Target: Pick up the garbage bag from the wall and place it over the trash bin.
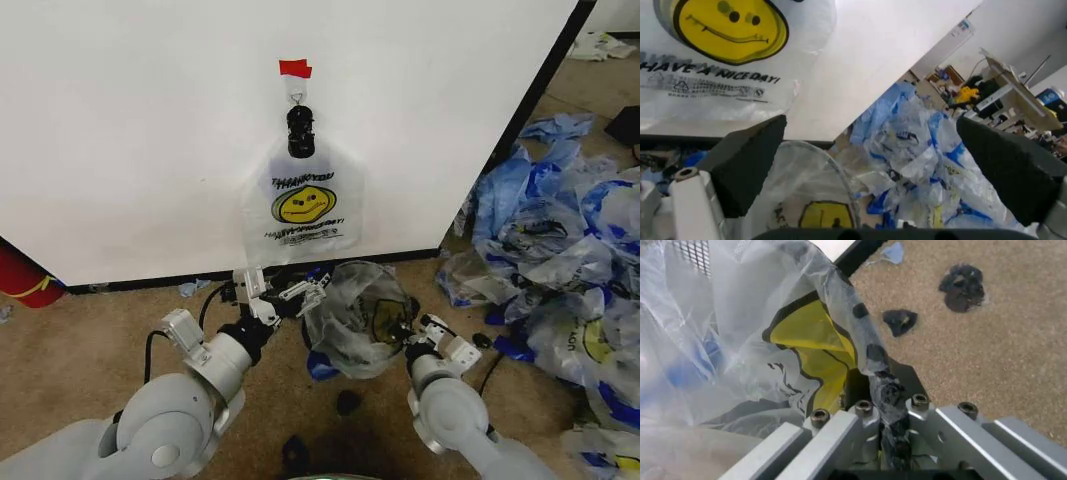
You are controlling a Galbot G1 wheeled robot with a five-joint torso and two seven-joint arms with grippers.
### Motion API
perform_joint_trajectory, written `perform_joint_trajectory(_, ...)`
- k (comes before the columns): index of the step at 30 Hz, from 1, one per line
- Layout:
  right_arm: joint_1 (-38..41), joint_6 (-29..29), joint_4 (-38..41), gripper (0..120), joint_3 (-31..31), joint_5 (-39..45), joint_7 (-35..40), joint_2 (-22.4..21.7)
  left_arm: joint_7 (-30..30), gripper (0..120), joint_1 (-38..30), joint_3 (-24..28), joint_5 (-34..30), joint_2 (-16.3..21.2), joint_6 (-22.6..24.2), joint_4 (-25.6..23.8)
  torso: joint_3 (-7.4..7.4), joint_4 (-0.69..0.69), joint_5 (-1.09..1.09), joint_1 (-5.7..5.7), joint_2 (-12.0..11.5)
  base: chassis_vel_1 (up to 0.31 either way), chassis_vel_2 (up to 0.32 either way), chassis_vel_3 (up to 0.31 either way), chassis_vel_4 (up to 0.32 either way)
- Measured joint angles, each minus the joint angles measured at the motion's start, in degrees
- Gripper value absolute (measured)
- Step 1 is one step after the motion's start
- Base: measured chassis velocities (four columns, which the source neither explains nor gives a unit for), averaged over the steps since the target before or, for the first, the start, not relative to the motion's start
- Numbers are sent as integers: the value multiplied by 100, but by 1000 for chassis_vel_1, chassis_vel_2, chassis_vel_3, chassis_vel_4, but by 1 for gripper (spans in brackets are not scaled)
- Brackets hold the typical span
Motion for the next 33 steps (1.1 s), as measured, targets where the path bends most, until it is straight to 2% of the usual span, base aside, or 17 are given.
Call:
perform_joint_trajectory(17,429,-324,-224,1,-505,133,333,-17,-100,100,-118,126,-82,-90,4,207,-1,-3,0,0,0,0,0,0,0)
perform_joint_trajectory(22,452,-477,-170,18,-488,274,340,-67,-112,100,-164,132,-161,-63,11,219,-1,0,3,0,0,0,0,0,0)
perform_joint_trajectory(23,462,-462,-155,26,-476,278,306,-101,-115,100,-188,138,-175,-57,12,240,-1,0,5,0,0,0,0,0,0)
perform_joint_trajectory(26,482,-442,-125,31,-452,280,268,-148,-120,100,-199,154,-183,-60,14,263,0,0,4,0,0,0,0,0,0)
perform_joint_trajectory(28,524,-374,-59,43,-378,292,187,-253,-132,100,-173,165,-189,-120,18,268,0,0,3,0,0,0,0,0,0)
perform_joint_trajectory(29,524,-374,-59,43,-378,292,187,-253,-132,100,-173,165,-189,-120,18,268,0,0,3,0,0,0,0,0,0)
perform_joint_trajectory(33,526,-322,62,61,-223,309,82,-448,-164,100,-119,167,-196,-168,23,264,0,-1,2,0,0,0,0,0,0)
